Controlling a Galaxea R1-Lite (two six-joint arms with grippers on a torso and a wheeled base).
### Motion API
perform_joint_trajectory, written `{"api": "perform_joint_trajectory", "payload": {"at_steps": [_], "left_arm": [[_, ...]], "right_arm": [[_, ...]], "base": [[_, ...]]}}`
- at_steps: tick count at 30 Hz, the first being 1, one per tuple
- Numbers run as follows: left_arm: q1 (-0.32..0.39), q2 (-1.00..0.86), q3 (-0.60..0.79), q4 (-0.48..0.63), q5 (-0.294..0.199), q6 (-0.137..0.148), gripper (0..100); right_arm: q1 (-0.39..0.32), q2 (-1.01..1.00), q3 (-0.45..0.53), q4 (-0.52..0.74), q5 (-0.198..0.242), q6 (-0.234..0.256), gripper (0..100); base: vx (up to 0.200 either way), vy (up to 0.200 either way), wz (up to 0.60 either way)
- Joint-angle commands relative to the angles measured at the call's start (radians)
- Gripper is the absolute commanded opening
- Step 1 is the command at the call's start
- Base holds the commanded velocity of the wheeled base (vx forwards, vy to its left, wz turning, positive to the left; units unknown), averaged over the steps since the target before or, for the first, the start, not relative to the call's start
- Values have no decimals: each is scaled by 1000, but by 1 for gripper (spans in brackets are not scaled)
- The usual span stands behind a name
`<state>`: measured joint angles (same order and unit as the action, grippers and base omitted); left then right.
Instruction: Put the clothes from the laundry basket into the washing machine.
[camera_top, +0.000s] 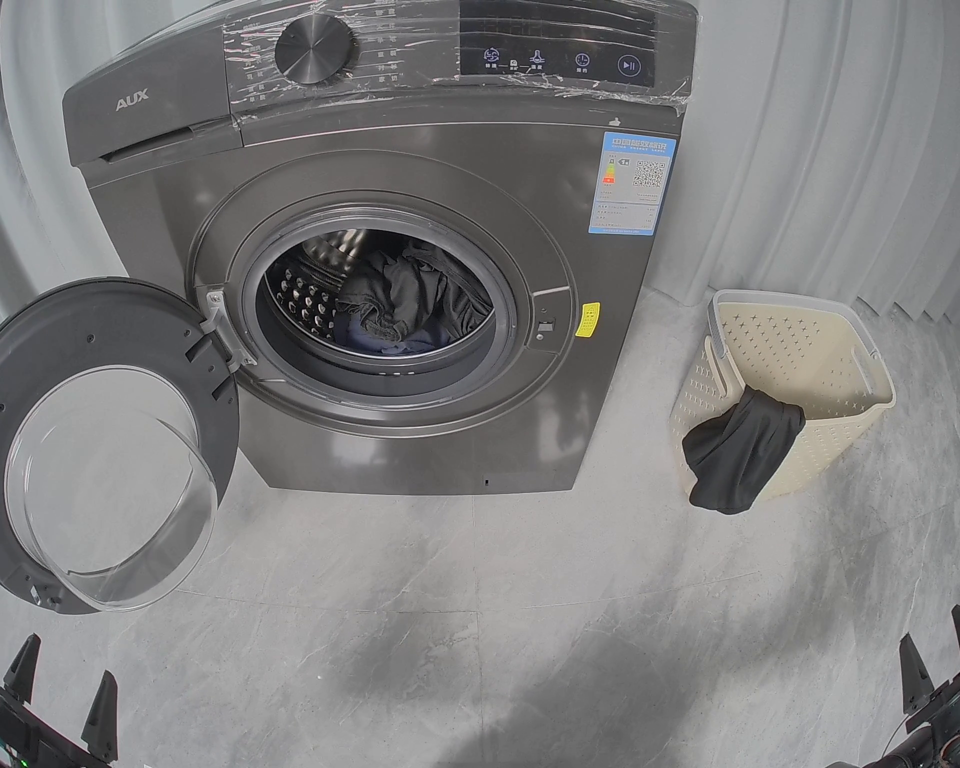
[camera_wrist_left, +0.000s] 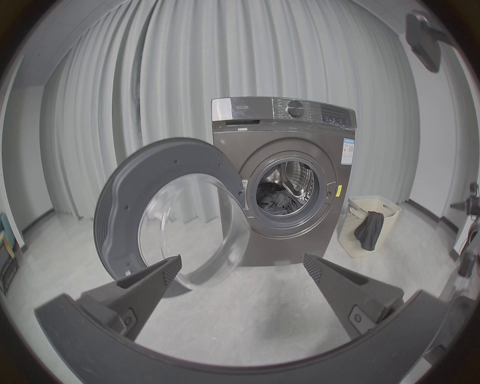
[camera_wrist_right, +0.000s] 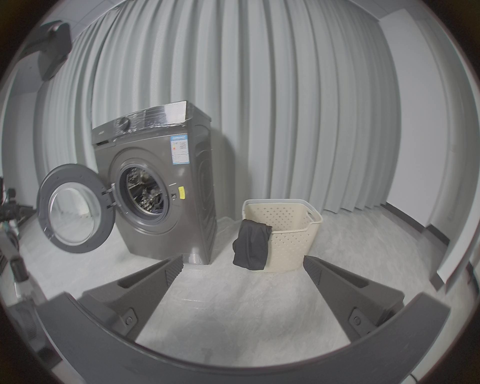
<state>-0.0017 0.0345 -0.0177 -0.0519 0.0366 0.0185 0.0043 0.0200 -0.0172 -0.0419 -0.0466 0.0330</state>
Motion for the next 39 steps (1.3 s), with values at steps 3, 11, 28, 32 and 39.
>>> {"api": "perform_joint_trajectory", "payload": {"at_steps": [3,11,28,32,39], "left_arm": [[-1,-28,15,64,-26,-37,100],[-1,-28,18,52,-20,-52,100],[-1,-28,18,52,-17,-52,100],[-1,-28,18,52,-17,-54,100],[-1,-28,18,52,-20,-57,100]], "right_arm": [[-3,-17,14,48,47,-24,100],[-4,-15,16,48,71,-38,100],[-3,-18,17,45,73,-38,100],[-3,-18,17,45,73,-36,100],[-3,-18,17,45,73,-36,100]], "base": [[0,0,0],[0,-50,0],[0,-200,0],[0,-200,0],[0,-200,0]]}}
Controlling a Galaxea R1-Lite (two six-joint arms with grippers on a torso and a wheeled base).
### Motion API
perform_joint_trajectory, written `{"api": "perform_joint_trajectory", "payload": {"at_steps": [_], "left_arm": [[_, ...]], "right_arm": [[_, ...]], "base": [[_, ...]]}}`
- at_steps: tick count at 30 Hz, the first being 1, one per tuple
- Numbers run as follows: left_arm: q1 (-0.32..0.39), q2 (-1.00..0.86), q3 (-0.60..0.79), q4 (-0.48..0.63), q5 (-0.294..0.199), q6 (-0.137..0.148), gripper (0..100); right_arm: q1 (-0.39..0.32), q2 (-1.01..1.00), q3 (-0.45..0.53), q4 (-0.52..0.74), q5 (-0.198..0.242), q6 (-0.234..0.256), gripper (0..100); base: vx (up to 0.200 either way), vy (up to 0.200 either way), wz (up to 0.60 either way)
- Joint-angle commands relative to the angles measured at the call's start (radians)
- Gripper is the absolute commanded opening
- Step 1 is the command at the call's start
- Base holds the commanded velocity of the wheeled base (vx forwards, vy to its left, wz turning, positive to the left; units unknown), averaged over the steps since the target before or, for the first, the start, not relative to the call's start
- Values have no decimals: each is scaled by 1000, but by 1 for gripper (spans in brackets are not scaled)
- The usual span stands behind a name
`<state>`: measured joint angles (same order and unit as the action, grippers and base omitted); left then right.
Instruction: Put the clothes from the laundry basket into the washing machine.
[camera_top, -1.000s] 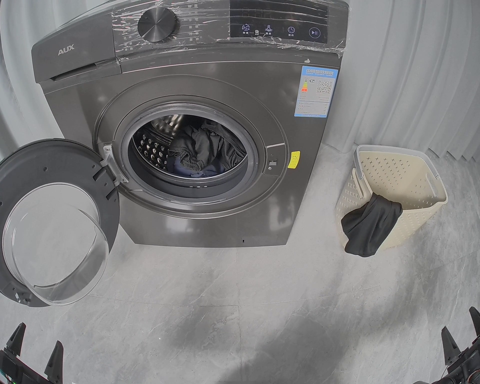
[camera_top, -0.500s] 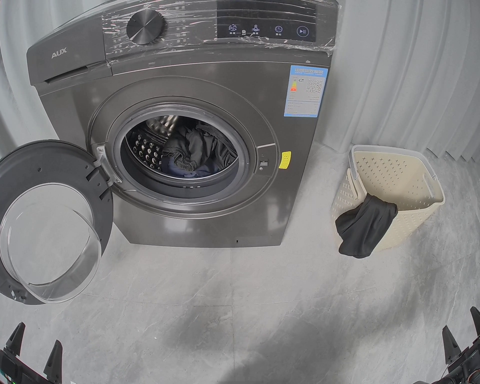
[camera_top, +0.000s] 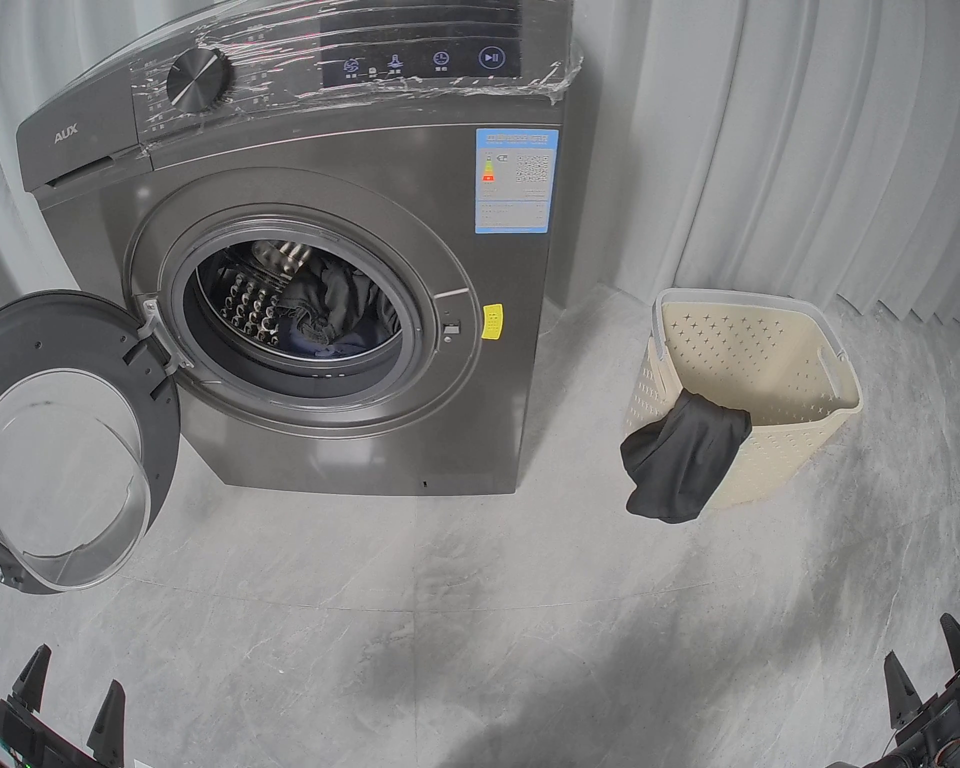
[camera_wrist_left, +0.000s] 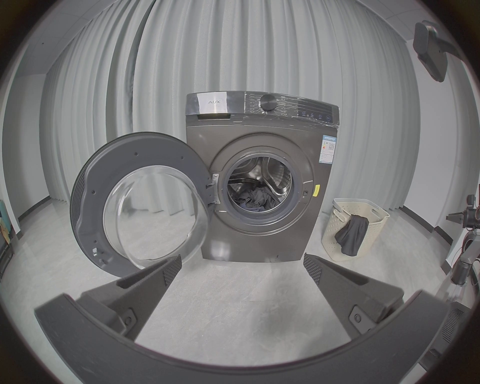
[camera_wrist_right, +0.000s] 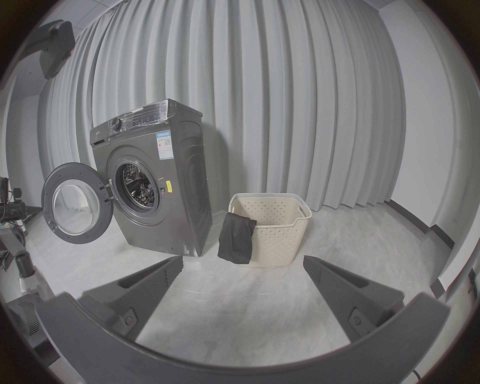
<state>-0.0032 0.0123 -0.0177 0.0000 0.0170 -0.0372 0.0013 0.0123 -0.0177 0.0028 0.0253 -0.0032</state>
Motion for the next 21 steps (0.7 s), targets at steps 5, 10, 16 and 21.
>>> {"api": "perform_joint_trajectory", "payload": {"at_steps": [5,10,16,21], "left_arm": [[0,-5,18,0,-2,-4,100],[0,-6,18,0,-2,-4,100],[0,-5,18,0,-2,-6,100],[0,-5,18,0,-2,-6,100]], "right_arm": [[0,-11,18,0,-1,0,100],[0,-11,18,0,1,0,100],[-3,-9,18,0,2,0,100],[0,-11,16,0,1,0,100]], "base": [[0,-120,0],[0,0,0],[0,-133,0],[0,-200,0]]}}
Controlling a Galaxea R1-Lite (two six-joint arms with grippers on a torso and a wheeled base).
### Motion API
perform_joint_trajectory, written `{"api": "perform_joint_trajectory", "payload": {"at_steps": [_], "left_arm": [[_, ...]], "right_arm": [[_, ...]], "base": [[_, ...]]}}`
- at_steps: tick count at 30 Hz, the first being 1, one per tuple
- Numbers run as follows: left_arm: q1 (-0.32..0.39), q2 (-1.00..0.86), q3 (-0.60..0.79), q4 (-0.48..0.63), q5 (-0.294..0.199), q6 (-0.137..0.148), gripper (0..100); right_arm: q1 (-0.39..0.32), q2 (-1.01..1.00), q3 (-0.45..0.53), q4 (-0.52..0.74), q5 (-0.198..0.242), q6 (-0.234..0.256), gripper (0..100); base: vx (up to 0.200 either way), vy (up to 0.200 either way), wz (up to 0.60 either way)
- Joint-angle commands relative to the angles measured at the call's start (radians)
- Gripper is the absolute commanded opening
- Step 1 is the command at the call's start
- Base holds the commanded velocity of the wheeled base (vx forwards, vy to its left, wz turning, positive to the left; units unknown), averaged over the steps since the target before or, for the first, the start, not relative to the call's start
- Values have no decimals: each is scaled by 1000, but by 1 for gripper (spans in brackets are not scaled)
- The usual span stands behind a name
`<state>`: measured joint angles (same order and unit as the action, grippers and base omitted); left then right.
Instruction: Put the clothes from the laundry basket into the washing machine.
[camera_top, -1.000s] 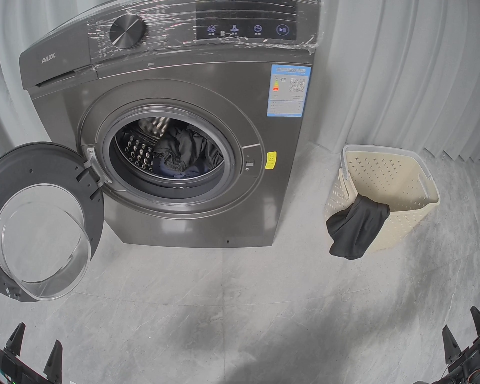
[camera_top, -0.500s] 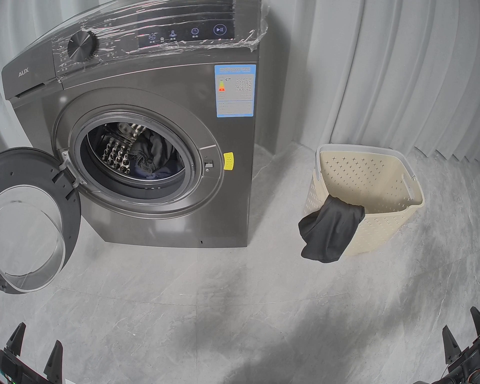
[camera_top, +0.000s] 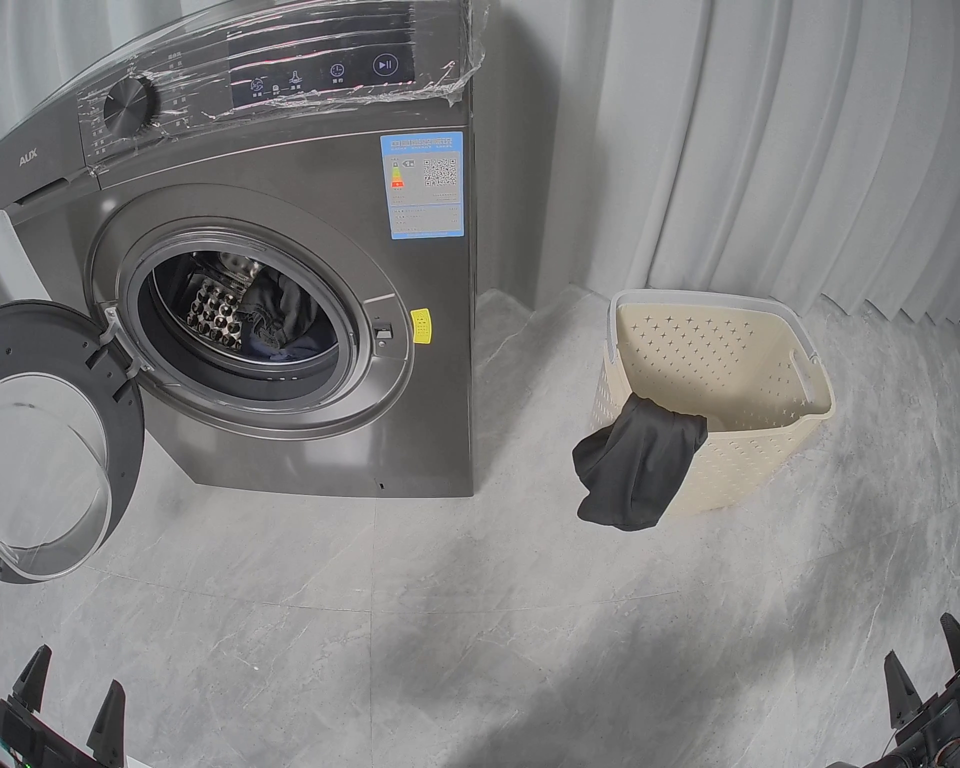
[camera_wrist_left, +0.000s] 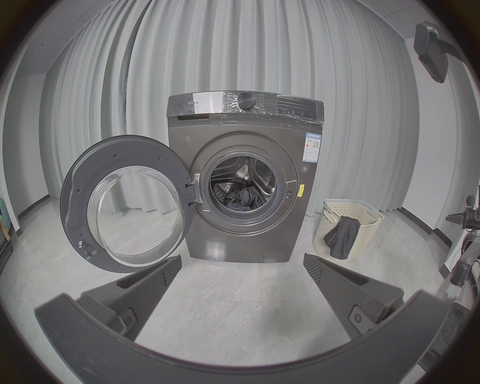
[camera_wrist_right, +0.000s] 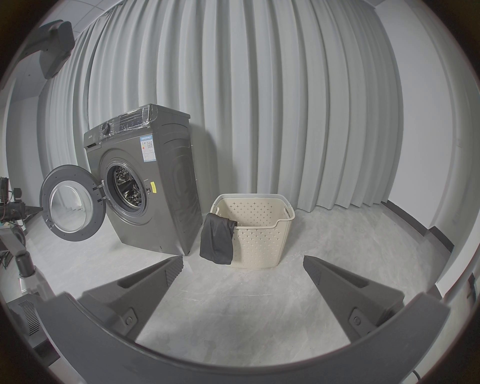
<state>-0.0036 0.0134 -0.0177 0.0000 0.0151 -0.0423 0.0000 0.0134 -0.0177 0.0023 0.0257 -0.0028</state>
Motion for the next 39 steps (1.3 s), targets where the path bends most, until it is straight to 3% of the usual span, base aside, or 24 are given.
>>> {"api": "perform_joint_trajectory", "payload": {"at_steps": [1,15,21,33,39], "left_arm": [[1,-6,18,0,0,-1,100],[1,-7,18,0,0,-1,100],[2,-7,18,0,8,4,100],[1,-6,18,0,-9,10,100],[2,-7,18,0,-6,10,100]], "right_arm": [[2,-12,18,1,0,0,100],[0,-10,18,1,0,0,100],[0,-10,18,1,2,-2,100],[0,-10,16,1,2,0,100],[0,-10,18,-1,0,0,100]], "base": [[0,-200,0],[0,-200,0],[0,0,0],[200,0,0],[0,0,0]]}}
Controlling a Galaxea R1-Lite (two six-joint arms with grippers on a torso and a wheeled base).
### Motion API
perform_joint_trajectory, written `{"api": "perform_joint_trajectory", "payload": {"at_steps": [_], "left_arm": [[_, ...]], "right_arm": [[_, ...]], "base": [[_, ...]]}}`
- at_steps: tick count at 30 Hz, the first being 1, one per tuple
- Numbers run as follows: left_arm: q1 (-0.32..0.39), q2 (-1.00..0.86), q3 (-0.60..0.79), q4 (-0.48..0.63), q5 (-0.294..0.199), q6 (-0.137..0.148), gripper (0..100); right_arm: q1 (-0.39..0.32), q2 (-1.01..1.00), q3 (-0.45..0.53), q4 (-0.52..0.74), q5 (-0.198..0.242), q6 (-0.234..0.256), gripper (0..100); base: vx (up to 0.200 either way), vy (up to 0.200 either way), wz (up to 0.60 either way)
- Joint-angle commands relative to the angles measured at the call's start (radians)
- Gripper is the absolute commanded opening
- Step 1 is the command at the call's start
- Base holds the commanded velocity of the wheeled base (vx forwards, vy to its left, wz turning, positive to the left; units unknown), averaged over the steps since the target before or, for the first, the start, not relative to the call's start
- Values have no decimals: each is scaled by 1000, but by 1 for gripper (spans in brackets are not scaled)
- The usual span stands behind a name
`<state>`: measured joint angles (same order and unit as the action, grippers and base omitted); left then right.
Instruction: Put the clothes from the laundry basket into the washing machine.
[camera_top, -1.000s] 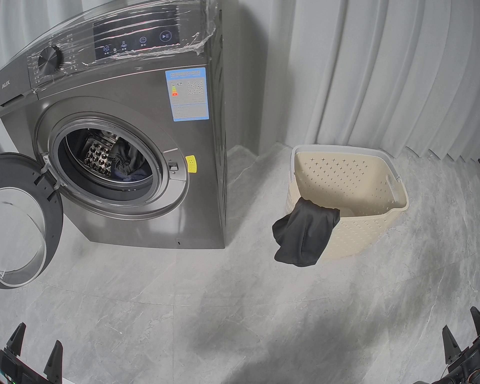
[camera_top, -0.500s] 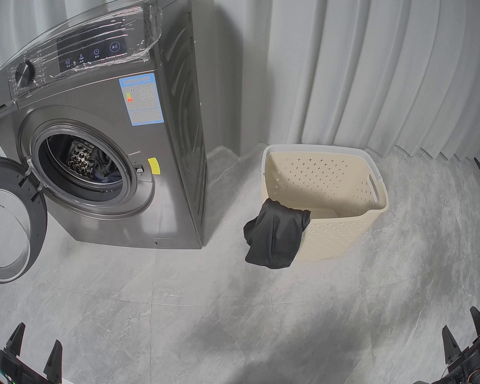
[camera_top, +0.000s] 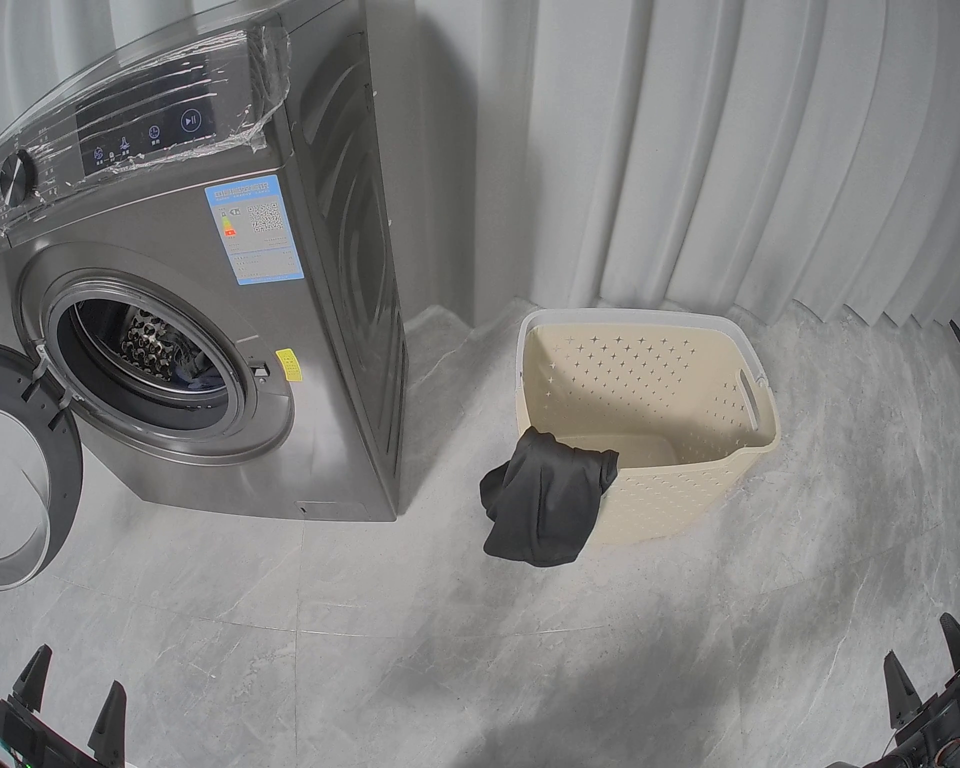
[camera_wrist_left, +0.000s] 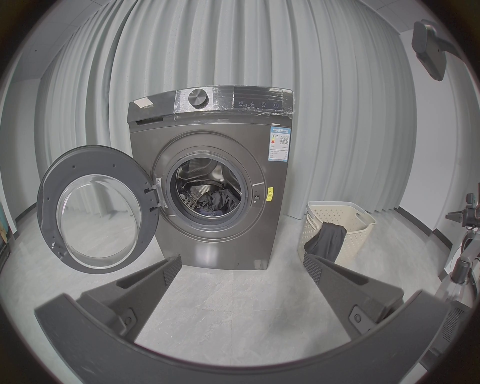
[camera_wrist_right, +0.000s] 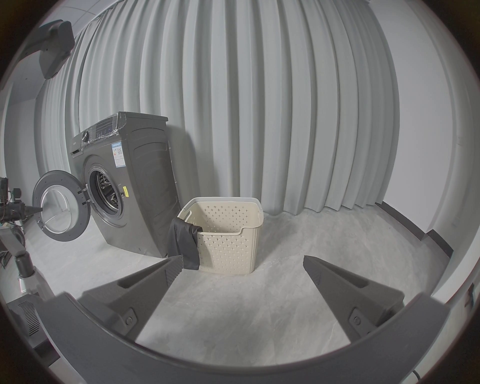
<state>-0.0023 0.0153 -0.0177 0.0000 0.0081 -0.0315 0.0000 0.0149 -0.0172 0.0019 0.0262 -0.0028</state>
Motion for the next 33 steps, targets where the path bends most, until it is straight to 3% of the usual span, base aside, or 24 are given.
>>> {"api": "perform_joint_trajectory", "payload": {"at_steps": [1,16,21,25,26,33], "left_arm": [[1,-9,18,0,6,-5,100],[1,-9,18,0,4,-7,100],[1,-9,18,0,4,-4,100],[1,-9,18,0,4,-4,100],[1,-9,18,0,3,-5,100],[1,-9,18,0,4,-5,100]], "right_arm": [[0,-12,17,0,0,0,100],[0,-15,17,-3,-6,7,100],[0,10,-132,-59,11,6,100],[3,151,-142,-8,77,6,100],[3,221,-141,3,113,4,100],[23,617,-187,-91,244,-5,100]], "base": [[0,0,0],[160,0,0],[0,0,0],[0,0,0],[0,0,0],[0,0,0]]}}
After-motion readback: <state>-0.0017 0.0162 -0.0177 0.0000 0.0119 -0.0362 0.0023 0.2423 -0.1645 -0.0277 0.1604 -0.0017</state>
